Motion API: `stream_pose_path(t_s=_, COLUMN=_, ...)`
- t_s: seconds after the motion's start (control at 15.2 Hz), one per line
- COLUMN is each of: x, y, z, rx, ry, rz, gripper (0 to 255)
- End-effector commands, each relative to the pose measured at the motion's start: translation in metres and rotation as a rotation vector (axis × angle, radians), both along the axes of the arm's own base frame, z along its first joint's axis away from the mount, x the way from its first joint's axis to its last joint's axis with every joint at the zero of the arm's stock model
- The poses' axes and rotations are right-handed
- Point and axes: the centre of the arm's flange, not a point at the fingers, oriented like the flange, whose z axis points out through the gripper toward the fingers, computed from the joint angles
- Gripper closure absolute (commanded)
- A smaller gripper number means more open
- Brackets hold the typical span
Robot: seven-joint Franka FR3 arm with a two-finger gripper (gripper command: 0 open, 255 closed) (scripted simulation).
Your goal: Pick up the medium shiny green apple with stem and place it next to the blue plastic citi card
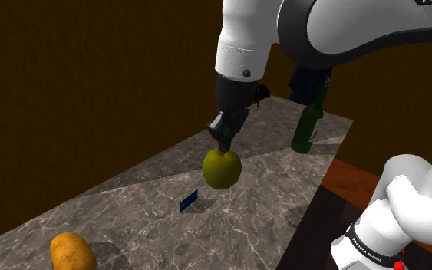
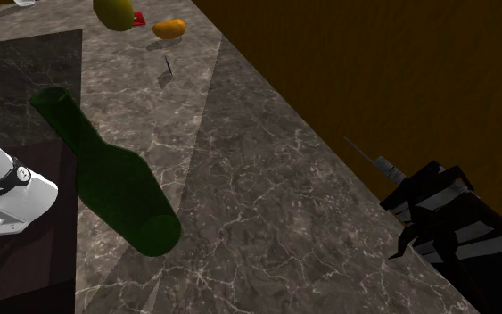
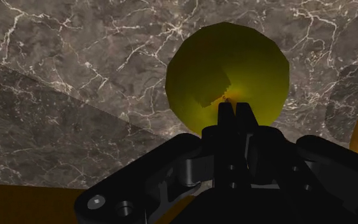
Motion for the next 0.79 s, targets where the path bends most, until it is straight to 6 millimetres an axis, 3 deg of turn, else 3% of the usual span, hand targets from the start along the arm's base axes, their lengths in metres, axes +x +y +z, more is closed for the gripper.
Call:
stream_pose_path(t_s=0.0, x=-0.002, y=0.004, z=-0.007, rx=0.000, ry=0.000, rz=-0.001, gripper=255)
stream_pose_path(t_s=0.73, x=-0.001, y=0.004, z=-0.065, rx=0.000, ry=0.000, rz=-0.001, gripper=255)
